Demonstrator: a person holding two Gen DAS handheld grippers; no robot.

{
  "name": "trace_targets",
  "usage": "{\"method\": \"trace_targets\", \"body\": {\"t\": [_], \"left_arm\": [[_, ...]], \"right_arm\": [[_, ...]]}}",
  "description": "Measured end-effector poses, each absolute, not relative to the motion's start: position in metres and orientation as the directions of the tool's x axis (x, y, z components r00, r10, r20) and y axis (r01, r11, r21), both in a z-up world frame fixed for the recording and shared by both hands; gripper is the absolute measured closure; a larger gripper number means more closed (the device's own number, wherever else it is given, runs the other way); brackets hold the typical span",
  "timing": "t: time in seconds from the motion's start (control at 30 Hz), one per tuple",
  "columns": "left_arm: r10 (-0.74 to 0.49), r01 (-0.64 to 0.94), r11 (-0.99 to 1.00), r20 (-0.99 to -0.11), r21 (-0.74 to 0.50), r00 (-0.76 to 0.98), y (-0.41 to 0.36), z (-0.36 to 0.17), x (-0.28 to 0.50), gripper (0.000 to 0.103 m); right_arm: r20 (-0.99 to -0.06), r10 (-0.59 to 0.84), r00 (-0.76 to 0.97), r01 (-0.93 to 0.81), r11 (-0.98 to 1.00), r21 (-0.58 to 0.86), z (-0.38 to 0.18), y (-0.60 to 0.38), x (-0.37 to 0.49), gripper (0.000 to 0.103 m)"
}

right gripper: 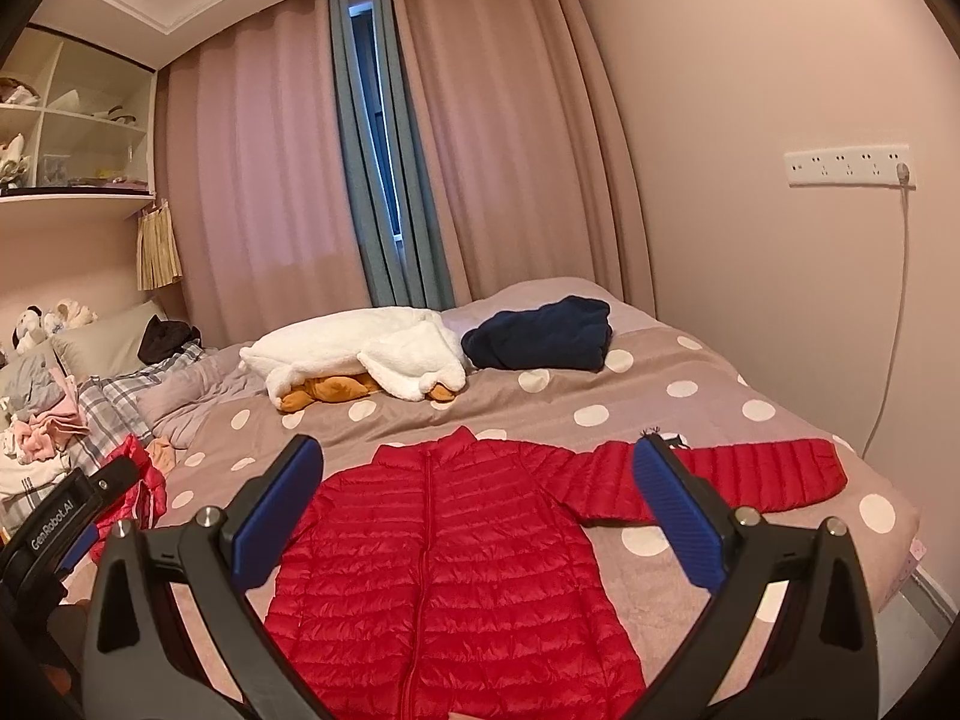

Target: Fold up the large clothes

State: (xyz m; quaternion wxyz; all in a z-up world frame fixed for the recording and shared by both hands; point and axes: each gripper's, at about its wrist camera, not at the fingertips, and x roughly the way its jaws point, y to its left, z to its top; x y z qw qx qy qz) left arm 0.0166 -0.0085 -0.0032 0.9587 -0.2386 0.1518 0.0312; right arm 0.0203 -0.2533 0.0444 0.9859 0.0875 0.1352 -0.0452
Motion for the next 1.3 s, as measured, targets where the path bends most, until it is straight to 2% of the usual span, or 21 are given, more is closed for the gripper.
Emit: {"method": "trace_targets", "body": {"t": [1.3], "left_arm": [[0.006,-0.137,0.900,-0.303,-0.413,0.953,-0.0060,-0.0026,0.0156,0.001]], "right_arm": [[-0.306,-0.071,0.949,0.116,0.985,0.129,0.0386,-0.2492,0.0303,0.000]]}}
